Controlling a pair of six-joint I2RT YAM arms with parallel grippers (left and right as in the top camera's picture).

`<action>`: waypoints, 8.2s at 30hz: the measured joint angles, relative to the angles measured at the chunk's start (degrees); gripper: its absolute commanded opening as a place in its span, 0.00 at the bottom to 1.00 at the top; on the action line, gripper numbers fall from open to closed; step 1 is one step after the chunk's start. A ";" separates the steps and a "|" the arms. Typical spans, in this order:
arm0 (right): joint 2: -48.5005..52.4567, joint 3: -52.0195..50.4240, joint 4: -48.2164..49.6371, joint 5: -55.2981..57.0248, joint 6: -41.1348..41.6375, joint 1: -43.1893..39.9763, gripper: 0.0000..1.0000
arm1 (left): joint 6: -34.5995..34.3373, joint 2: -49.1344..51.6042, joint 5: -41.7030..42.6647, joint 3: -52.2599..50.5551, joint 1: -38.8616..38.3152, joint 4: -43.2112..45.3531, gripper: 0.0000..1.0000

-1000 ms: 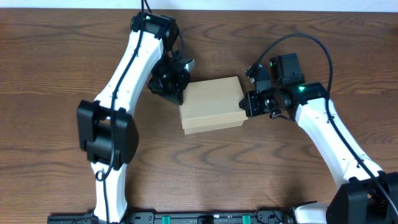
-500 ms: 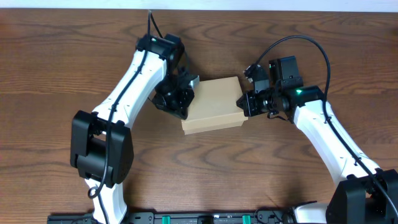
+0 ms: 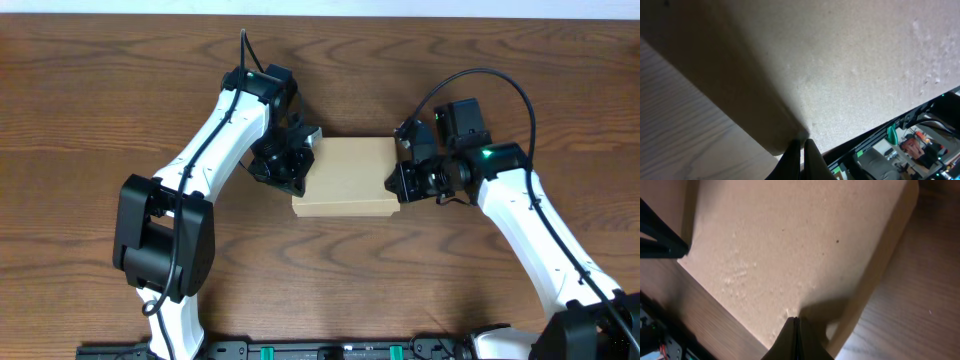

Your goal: Pack container

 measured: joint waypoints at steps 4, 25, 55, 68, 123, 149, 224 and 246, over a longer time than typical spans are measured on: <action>-0.72 -0.42 -0.50 1.03 -0.26 0.11 0.01 | -0.04 0.00 0.17 -0.04 0.00 0.07 0.06; -9.22 0.92 -5.51 4.52 -0.79 0.15 0.01 | -1.49 0.00 0.63 -0.07 -0.04 0.70 0.06; -1.68 -7.87 11.85 5.53 6.12 -5.03 0.01 | -4.74 -0.11 1.22 -0.26 -0.09 5.11 0.06; 3.80 -8.17 27.67 7.58 14.58 -5.53 0.01 | -6.01 -0.61 1.27 -0.24 2.01 5.60 0.06; -67.54 -21.07 -15.41 12.28 22.08 5.99 0.99 | -10.84 -60.92 -1.09 -36.44 10.84 7.41 0.96; -67.54 -21.22 -16.20 10.73 22.32 5.99 0.99 | 0.74 -88.80 -4.48 -52.87 10.86 27.02 0.95; -83.95 -52.15 5.75 19.96 3.23 17.35 0.99 | -5.81 -114.07 -0.70 -84.48 11.69 44.44 0.95; -84.00 -52.13 6.58 20.70 3.06 17.35 0.99 | -5.81 -114.07 -0.68 -84.48 11.69 44.44 0.95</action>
